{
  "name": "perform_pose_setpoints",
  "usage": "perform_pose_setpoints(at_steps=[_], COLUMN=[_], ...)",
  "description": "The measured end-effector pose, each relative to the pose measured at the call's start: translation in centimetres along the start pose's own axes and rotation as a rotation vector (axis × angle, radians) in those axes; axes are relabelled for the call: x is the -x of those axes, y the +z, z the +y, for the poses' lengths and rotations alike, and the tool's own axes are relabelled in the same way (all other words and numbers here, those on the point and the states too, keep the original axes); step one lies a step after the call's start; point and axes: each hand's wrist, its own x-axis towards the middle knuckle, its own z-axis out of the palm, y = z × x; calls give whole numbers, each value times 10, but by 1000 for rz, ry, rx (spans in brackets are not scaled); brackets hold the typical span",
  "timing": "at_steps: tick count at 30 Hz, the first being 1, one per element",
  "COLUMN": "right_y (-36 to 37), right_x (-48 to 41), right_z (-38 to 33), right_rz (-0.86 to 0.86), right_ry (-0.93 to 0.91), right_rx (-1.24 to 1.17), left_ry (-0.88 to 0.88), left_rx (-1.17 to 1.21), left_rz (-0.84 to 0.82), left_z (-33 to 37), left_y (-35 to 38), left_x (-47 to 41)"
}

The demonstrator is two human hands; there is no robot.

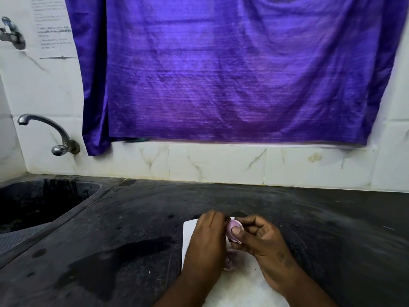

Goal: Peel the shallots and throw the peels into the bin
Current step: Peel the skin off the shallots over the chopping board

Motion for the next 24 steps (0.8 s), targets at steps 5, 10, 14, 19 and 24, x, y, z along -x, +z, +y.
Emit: perform_pose_setpoints(at_steps=[5, 10, 14, 19, 24], right_y=[-1, -1, 0, 2, -2], right_x=[-1, 0, 1, 0, -2], right_z=[2, -1, -1, 1, 4], right_rz=[-42, -63, -53, 9, 46], right_ry=[-7, 8, 40, 33, -28], right_rx=[15, 27, 23, 1, 82], left_ry=[-249, -357, -307, -229, -115], left_rx=[308, 237, 201, 232, 346], left_rz=[199, 215, 130, 206, 119], left_z=[-1, -21, -16, -12, -6], left_y=[-1, 0, 2, -4, -5], left_x=[-1, -2, 0, -1, 0])
